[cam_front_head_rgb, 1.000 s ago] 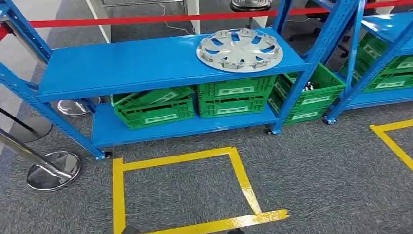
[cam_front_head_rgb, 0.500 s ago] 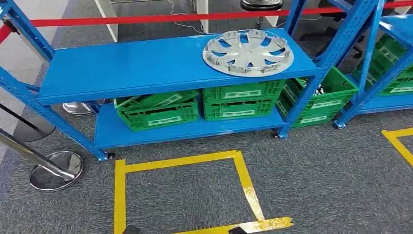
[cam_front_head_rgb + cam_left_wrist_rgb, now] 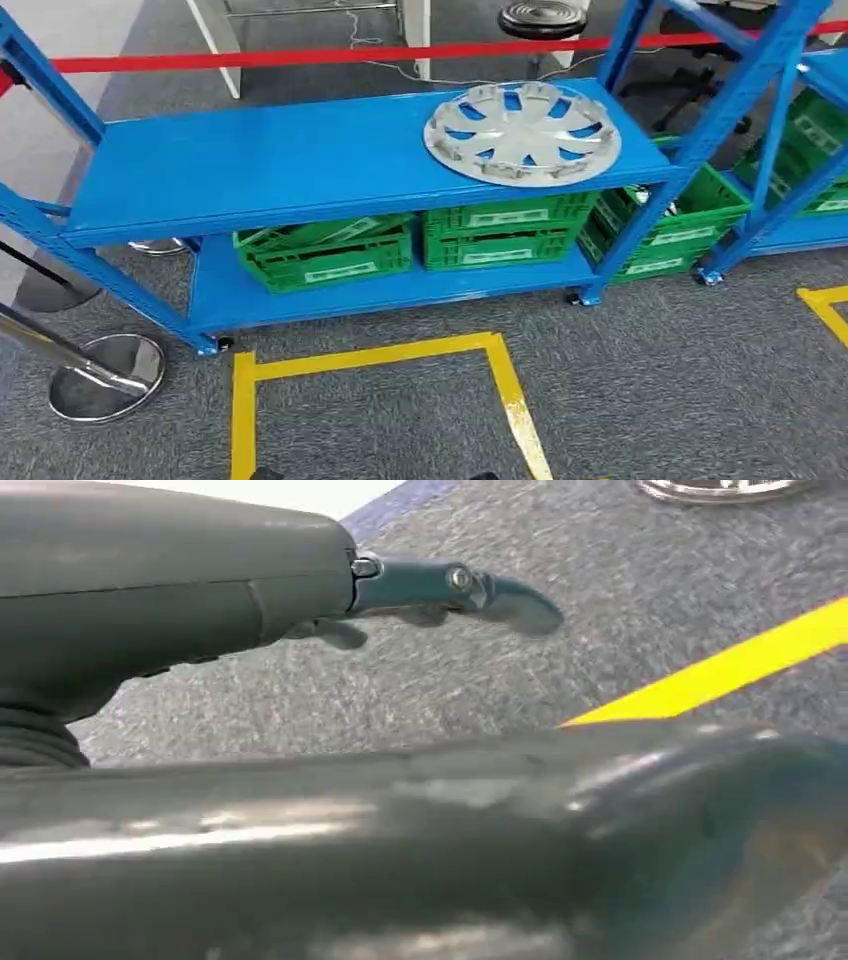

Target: Take the parts from the cabinet and place them on the table.

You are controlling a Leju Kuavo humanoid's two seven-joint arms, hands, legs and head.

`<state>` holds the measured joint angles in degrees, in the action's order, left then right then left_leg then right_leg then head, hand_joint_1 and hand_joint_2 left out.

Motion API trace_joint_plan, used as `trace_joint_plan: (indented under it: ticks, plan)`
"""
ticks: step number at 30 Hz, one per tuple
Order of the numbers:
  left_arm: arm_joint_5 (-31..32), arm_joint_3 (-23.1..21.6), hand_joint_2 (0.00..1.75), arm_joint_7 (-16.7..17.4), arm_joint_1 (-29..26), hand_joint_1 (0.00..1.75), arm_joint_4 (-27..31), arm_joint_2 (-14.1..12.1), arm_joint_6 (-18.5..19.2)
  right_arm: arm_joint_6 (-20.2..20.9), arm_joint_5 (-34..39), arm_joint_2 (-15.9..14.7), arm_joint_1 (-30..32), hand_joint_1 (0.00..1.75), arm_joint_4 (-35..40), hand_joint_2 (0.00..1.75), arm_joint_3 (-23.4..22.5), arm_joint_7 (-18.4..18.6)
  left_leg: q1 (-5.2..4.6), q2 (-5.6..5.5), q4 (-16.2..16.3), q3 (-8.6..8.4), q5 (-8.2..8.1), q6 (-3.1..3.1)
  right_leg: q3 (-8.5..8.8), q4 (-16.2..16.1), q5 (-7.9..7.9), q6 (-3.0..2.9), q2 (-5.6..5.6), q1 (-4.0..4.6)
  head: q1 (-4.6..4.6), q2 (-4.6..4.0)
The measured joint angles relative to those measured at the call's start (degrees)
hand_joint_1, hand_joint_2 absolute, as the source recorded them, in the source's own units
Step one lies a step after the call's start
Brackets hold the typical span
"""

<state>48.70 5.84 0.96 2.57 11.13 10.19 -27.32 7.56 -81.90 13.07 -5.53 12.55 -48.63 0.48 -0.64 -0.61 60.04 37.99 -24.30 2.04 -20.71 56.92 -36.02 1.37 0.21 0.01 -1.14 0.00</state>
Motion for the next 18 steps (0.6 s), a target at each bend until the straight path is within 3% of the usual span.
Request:
trace_joint_plan:
  ticks: [2,3,4,5,6,7,8,9,10,11,12,13,15,16,17,18]
  plan:
    - [0.09,0.02,0.00,-0.02,0.01,0.00,0.00,0.11,0.00,0.13,0.00,-0.07,-0.04,0.00,0.07,0.00,0.00,-0.09,0.35,-0.12,-1.16,-2.11,-0.63,0.54,-4.17,6.67,1.76,0.18,0.11,0.01,-0.37,0.00]
    - [0.17,0.04,0.00,-0.02,0.17,0.00,0.00,0.11,0.04,0.18,0.02,-0.07,-0.17,0.00,0.07,0.00,0.00,-0.09,0.38,-0.12,-1.47,-2.77,-1.30,0.66,-7.53,11.23,1.24,0.32,0.14,0.01,-0.59,0.00]
    - [0.18,0.04,0.00,-0.02,0.19,0.00,0.00,0.18,0.07,0.17,0.02,-0.07,-0.27,0.00,0.07,0.00,0.00,-0.22,0.38,-0.11,-1.50,-3.45,-2.01,0.71,-10.45,14.38,-0.98,0.49,0.14,0.03,-0.76,0.02]
    - [0.20,0.04,0.00,-0.02,0.13,0.00,0.00,0.20,0.07,0.20,0.09,-0.07,-0.47,0.00,0.07,0.00,0.00,-0.22,0.36,-0.15,-1.51,-4.48,-2.96,0.81,-13.02,16.30,-4.64,0.60,0.13,0.08,-0.90,0.00]
    - [0.20,0.04,0.00,-0.02,-0.01,0.00,0.00,0.20,0.07,0.20,0.11,-0.07,-0.54,0.00,0.07,0.00,0.00,-0.20,0.36,-0.26,-1.52,-5.52,-3.77,0.83,-14.46,16.39,-7.08,0.62,0.15,0.14,-1.05,0.00]
    - [0.20,0.07,0.00,-0.02,-0.14,0.00,0.00,0.20,0.07,0.22,0.13,-0.07,-0.59,0.00,0.07,0.00,0.00,-0.22,0.36,-0.42,-1.52,-6.72,-4.68,0.83,-15.39,15.34,-8.08,0.60,0.14,0.19,-1.00,0.02]
    - [0.24,0.07,0.00,-0.02,-0.21,0.00,0.00,0.22,0.07,0.22,0.18,-0.07,-0.65,0.00,0.07,0.00,0.00,-0.20,0.36,-0.62,-1.53,-7.96,-5.52,0.78,-15.69,13.08,-7.16,0.52,0.15,0.22,-1.07,0.00]
    - [0.28,0.07,0.00,-0.02,-0.25,0.00,0.00,0.22,0.07,0.22,0.17,-0.07,-0.64,0.00,0.07,0.00,0.00,-0.18,0.36,-0.69,-1.54,-9.26,-6.49,0.69,-15.69,9.68,-3.77,0.52,0.15,0.24,-1.09,0.00]
    - [0.35,0.06,0.00,-0.02,-0.33,0.00,0.00,0.22,0.09,0.24,0.18,-0.09,-0.57,0.00,0.07,0.00,-0.02,-0.18,0.32,-0.69,-1.57,-10.21,-7.47,0.52,-15.82,5.94,2.41,0.32,0.16,0.28,-1.11,0.00]
    - [0.35,0.11,0.00,-0.02,-0.54,0.00,-0.22,0.20,0.11,0.24,0.24,-0.11,-0.43,0.00,-0.18,0.00,-0.04,-0.18,0.09,-0.68,-1.19,-10.84,-8.45,0.27,-16.72,3.87,9.82,-0.19,0.13,0.36,-1.09,0.00]
    - [0.37,0.15,0.00,0.00,-0.52,0.00,-0.22,0.20,0.18,0.26,0.26,-0.20,-0.63,0.00,-0.20,0.00,-0.09,-0.13,0.05,-0.87,-1.35,-10.85,-8.78,-0.01,-16.35,3.85,7.74,-0.92,0.10,0.50,-0.68,0.02]
    - [0.35,0.22,0.00,0.09,-0.55,0.00,-0.22,0.15,0.22,0.33,0.26,-0.15,-0.74,0.00,-0.15,0.00,-0.13,-0.15,0.06,-0.77,-1.53,-10.86,-9.11,-0.38,-15.56,3.82,8.74,-1.33,0.39,0.62,-0.48,0.00]
    - [0.55,0.26,0.00,0.04,-0.14,0.00,-0.22,0.28,0.18,0.55,0.28,-0.11,-0.90,0.00,-0.11,0.00,-0.15,0.02,0.03,-0.74,-1.32,-11.44,-8.81,-0.65,-14.76,3.07,8.31,-1.81,0.34,0.45,-0.50,0.02]
    - [0.55,0.35,0.00,0.04,0.09,0.00,-0.20,0.13,0.15,0.55,0.31,0.05,-0.87,0.00,-0.07,0.00,-0.15,0.02,-0.02,-0.58,0.76,-10.31,-8.17,-0.96,-13.65,2.29,8.15,-1.93,0.19,0.01,-0.68,0.02]
    - [0.59,0.39,0.00,0.02,0.19,0.00,-0.22,0.26,0.13,0.55,0.28,0.02,-0.89,0.00,-0.04,0.00,-0.17,0.09,-0.02,-0.22,4.33,-8.24,-7.05,-1.63,-12.53,1.66,7.83,-2.33,0.06,-0.18,-0.13,0.00]
    - [0.61,0.44,0.00,0.02,0.30,0.00,-0.22,0.26,0.15,0.55,0.28,0.02,-0.83,0.00,-0.04,0.00,-0.20,0.24,0.29,-0.12,8.17,-5.66,-7.40,-2.09,-11.66,1.15,7.47,-2.52,0.00,-0.19,-0.09,0.00]
